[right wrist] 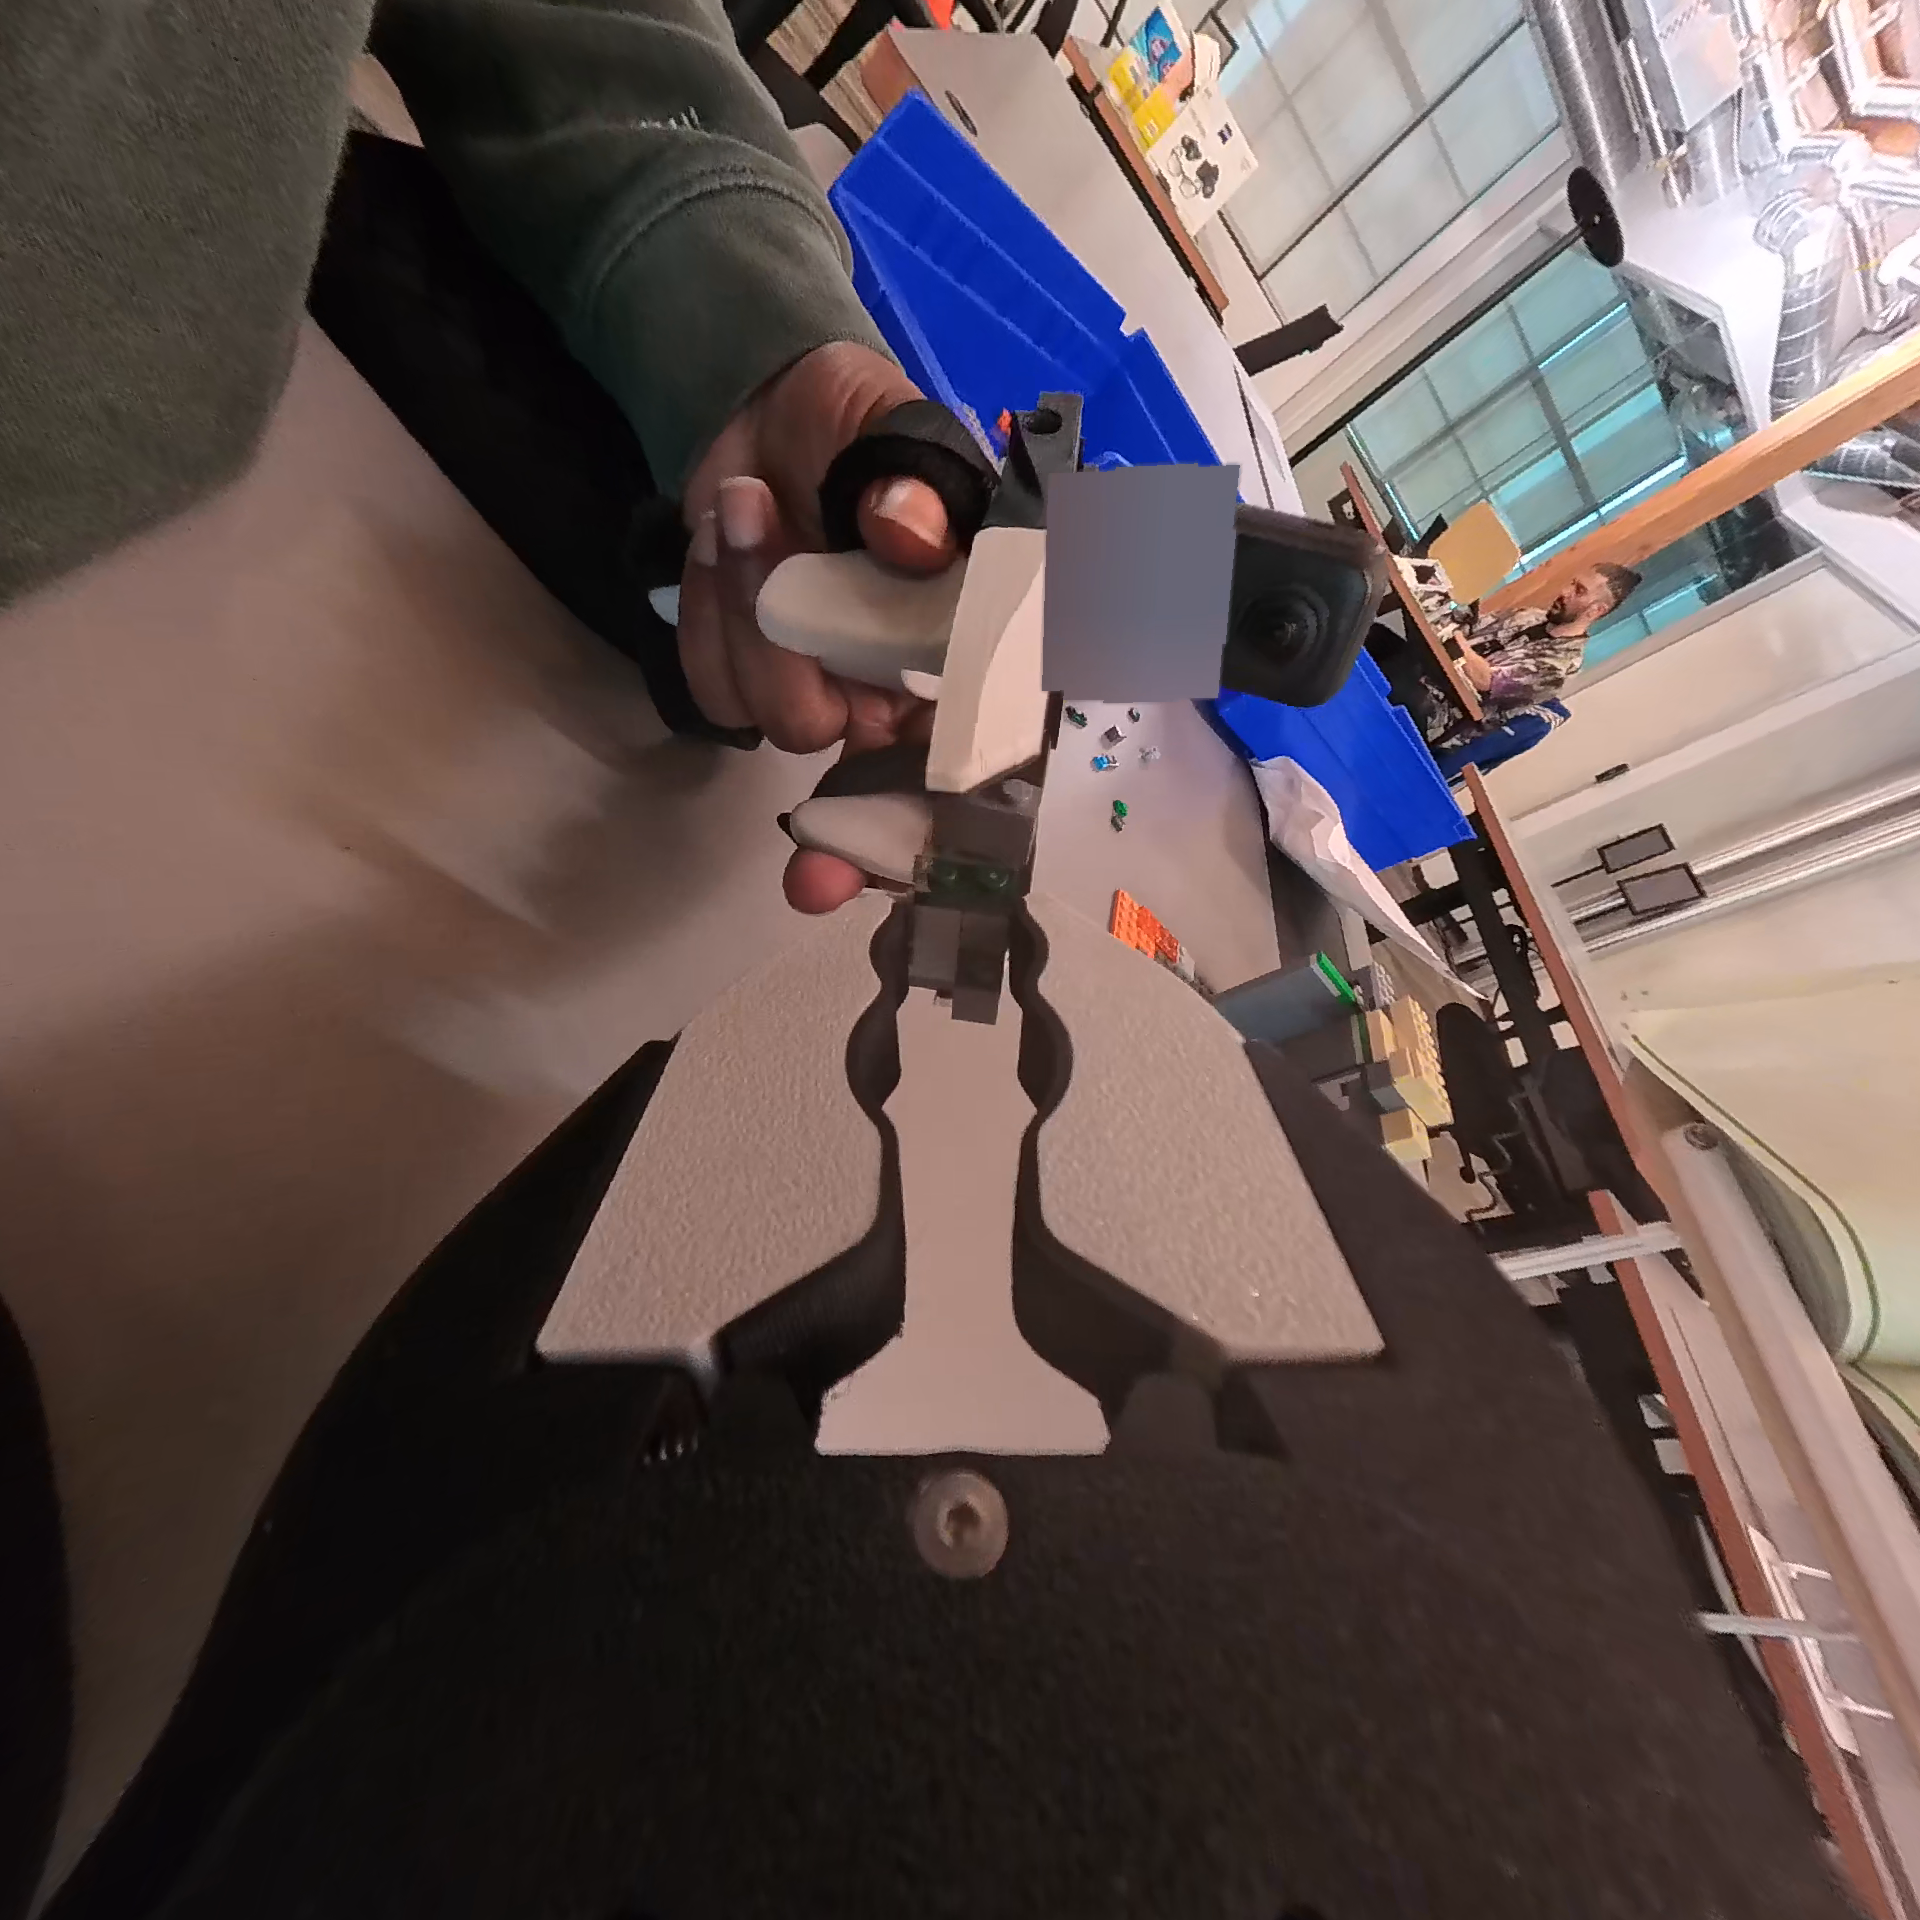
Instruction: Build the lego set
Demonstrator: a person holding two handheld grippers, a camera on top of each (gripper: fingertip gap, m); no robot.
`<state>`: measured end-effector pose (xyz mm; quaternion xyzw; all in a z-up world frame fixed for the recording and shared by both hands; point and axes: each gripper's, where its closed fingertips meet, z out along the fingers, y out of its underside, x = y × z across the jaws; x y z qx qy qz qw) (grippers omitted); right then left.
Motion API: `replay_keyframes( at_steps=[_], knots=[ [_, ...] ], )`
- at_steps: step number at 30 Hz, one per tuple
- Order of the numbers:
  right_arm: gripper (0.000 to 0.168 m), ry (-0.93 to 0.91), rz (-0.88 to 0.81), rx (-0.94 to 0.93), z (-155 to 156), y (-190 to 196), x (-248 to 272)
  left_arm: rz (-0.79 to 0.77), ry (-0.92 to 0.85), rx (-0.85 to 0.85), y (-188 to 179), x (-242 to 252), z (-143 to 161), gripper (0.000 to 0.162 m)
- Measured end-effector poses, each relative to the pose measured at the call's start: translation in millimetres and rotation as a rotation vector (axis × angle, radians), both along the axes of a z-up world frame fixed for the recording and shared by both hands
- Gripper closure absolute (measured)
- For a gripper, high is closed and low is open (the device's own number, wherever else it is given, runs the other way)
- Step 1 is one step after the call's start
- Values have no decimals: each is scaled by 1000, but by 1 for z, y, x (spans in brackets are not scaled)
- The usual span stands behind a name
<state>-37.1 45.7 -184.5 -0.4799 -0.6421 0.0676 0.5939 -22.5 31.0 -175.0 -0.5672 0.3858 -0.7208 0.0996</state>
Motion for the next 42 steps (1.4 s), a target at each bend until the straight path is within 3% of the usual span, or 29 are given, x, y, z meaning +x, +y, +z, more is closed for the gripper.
replay_keyframes(
  at_steps=[1, 19, 24, 27, 34, 38, 42],
  knots=[
    [150, 2, -4, 6, 1, 0, 0, 6, -4, 8, 0, 0, 1, 121],
    [150, 47, -75, 90, 15, 6, -3, 107, -67, 84, 4, -1, 13, 121],
    [150, 67, -108, 64, 16, 8, -2, 127, -38, 240, 5, -1, 14, 120],
    [145, 127, -119, -67, 17, 8, 4, 140, -27, 336, 6, -3, 14, 120],
    [118, 466, -51, -740, 16, 1, 9, 171, 6, 614, 5, -7, 3, 121],
    [103, 556, -5, -935, 15, -4, -6, 167, 6, 736, 0, -4, 0, 121],
    [110, 583, 51, -998, 16, -8, -13, 172, 1, 797, -4, -4, 1, 121]
  ],
)
